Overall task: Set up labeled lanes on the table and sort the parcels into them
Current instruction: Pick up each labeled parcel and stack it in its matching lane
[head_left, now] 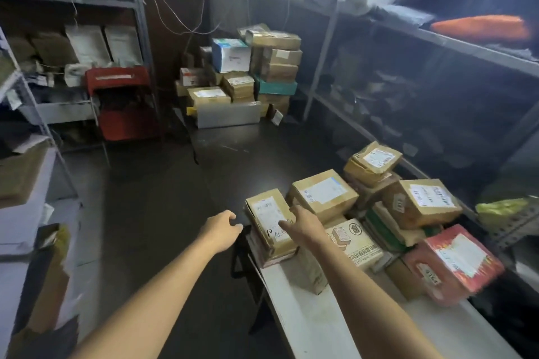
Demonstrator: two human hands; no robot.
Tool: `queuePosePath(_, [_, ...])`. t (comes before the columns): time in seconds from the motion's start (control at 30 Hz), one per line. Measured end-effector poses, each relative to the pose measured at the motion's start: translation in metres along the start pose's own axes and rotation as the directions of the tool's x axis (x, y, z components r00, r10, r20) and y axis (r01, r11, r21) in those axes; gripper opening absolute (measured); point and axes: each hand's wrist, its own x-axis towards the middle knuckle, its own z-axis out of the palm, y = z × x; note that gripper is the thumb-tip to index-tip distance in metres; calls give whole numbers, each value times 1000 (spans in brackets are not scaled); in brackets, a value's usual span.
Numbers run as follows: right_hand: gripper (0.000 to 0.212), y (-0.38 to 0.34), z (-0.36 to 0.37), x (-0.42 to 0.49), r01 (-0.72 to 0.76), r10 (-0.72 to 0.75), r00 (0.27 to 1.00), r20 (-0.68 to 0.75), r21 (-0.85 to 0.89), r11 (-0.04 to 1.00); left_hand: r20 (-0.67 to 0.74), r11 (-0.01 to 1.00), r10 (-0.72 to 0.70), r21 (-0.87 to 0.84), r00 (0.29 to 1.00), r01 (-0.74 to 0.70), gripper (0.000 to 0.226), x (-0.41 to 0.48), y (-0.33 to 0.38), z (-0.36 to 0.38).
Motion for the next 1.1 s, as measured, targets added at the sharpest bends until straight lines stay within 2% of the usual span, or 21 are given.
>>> queuePosePath(0.1, [54, 11, 5, 42, -16, 16, 1000, 0, 7, 1000, 41, 999, -17, -28, 999, 18, 52, 37, 16, 15])
queuePosePath(0.23, [56, 29, 12, 91, -42, 40, 998, 42, 31, 999, 96, 988, -108, -97, 990, 117, 59, 73, 32, 41])
queuePosePath(0.33, [54, 35, 19, 112, -77, 66, 992, 106, 109, 991, 133, 974, -151, -148, 980, 171, 50, 93, 43, 52])
queuePosePath(0.5, [57, 29, 32, 127, -203, 159, 962, 223, 192, 960, 203, 953, -168, -216, 965, 212, 60, 109, 63, 63])
queuePosePath(0.7, [49, 12, 43, 116, -344, 295, 935, 200, 296, 891, 298, 912, -129, -339, 946, 231, 73, 119, 48, 56])
queuePosePath(0.83, [47, 4, 54, 99, -408, 372, 912, 170, 445, 797, 328, 934, 7, -339, 945, 111, 73, 121, 35, 45])
queuePosePath(1.0, [22, -15, 59, 73, -409, 453, 884, 112, 653, 637, 356, 964, 126, -264, 926, -29, 62, 118, 42, 8])
queuePosePath(1.1, [12, -37, 51, 55, -358, 480, 874, 81, 776, 519, 332, 959, 229, -240, 915, -153, 63, 115, 54, -16])
